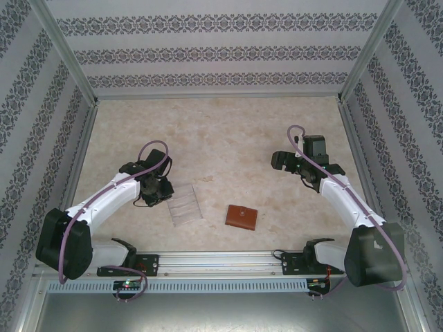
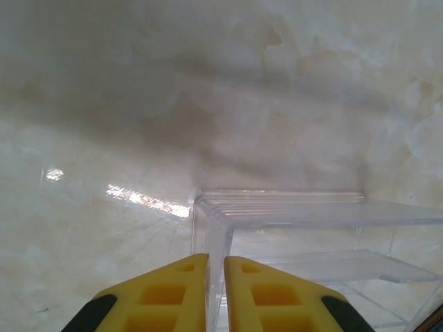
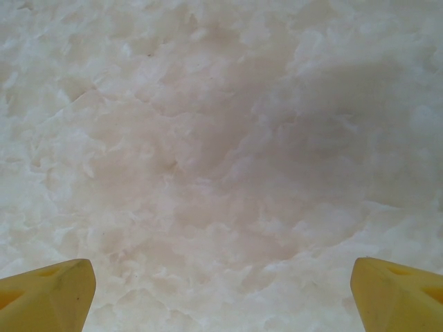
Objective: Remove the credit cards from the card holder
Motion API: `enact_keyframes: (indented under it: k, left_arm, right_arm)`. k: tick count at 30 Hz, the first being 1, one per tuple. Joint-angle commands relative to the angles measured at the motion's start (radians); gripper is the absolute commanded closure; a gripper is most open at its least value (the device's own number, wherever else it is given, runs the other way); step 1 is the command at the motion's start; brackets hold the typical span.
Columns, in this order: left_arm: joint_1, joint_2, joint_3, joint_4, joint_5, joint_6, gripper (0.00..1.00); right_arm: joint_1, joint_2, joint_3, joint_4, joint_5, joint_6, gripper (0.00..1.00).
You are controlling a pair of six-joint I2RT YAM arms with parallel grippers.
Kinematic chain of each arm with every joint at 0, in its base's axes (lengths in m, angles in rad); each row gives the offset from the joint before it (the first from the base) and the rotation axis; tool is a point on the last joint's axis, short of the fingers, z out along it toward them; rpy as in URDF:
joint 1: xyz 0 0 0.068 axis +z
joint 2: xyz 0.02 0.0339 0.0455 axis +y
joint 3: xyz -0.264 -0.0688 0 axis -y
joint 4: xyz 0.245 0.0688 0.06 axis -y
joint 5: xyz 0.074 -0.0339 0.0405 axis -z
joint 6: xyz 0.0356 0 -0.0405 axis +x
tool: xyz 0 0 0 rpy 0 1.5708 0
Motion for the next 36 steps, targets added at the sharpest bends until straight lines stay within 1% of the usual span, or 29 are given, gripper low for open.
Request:
enact_keyframes:
  k: [1,12,16,21,27,29,36]
  left_arm:
    - [-0.022,0.017,-0.014,0.012,0.006,-0.002,0.84]
    - [-0.039,0.024,0.042,-0.007,0.003,0.008,0.83]
    - [-0.047,0.032,0.047,-0.002,0.003,0.012,0.81]
    - [-0.048,0.056,0.033,0.0,-0.002,0.019,0.81]
    - [-0.048,0.075,0.018,0.018,-0.003,0.022,0.85]
    - [-0.049,0.077,0.02,0.019,-0.007,0.027,0.88]
    - [-0.049,0.101,0.076,-0.02,-0.034,0.07,0.93]
  right_arm:
    - [-0.013,-0.004,0.025,0.004,-0.011,0.012,0.05]
    - [-0.012,-0.018,0.027,-0.004,-0.004,0.006,0.05]
    - [-0.012,-0.023,0.027,-0.007,0.001,0.004,0.05]
    - [-0.014,-0.02,0.025,-0.006,0.003,0.002,0.05]
    - [-0.014,-0.012,0.028,-0.008,-0.001,0.002,0.05]
    - [-0.014,-0.013,0.028,-0.006,0.001,0.002,0.05]
    - [-0.014,-0.018,0.028,-0.012,0.007,0.001,0.05]
